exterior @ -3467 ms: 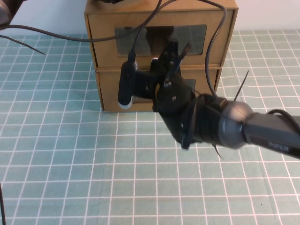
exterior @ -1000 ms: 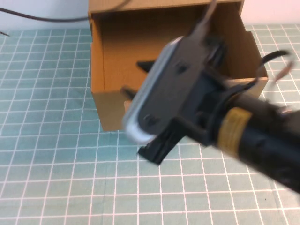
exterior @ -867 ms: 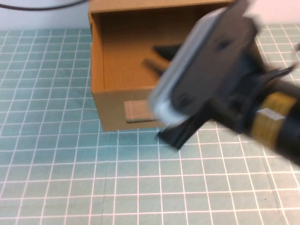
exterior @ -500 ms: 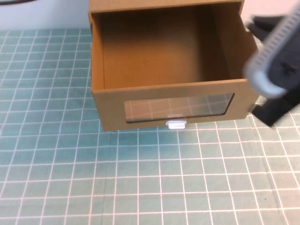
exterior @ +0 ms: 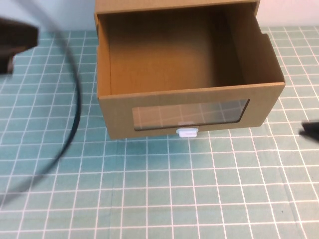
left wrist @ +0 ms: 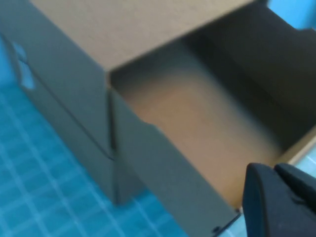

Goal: Open the shoe box
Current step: 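Pull the top drawer of the cardboard box fully open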

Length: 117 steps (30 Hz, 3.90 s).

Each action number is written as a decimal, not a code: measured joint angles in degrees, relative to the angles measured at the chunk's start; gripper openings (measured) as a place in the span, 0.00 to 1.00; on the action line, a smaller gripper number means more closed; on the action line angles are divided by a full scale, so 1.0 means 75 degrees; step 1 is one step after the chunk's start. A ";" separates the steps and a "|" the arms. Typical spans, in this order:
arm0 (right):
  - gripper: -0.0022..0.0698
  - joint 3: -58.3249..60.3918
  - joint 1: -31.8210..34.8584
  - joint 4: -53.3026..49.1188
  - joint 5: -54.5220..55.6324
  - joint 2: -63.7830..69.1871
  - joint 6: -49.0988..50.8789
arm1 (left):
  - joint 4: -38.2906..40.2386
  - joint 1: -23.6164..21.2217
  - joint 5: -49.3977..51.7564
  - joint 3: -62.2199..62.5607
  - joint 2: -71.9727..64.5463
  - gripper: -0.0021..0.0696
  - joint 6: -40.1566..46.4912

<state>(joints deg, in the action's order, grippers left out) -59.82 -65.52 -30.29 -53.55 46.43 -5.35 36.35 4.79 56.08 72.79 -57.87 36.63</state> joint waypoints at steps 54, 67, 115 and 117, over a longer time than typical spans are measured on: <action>0.01 0.1727 0.0000 0.0355 0.0357 -0.0972 -0.0074 | -0.4685 0.0000 -0.4429 -0.7859 0.6816 0.02 -0.3423; 0.01 0.1727 0.0000 0.0355 0.0357 -0.0972 -0.0074 | -0.6002 0.0000 -0.4619 -0.9867 0.7797 0.02 -0.6385; 0.01 0.2872 0.6992 0.3475 0.2341 -0.3627 -0.0074 | -0.6245 0.0000 -0.4604 -0.9867 0.7809 0.02 -0.5698; 0.01 0.3499 0.7312 0.3836 0.2919 -0.4076 -0.0074 | -0.6245 0.0000 -0.4604 -0.9867 0.7809 0.02 -0.5698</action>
<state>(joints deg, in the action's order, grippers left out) -33.58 -10.68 -1.52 -31.66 15.86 -5.91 -10.49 4.79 21.55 -1.21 0.69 -6.10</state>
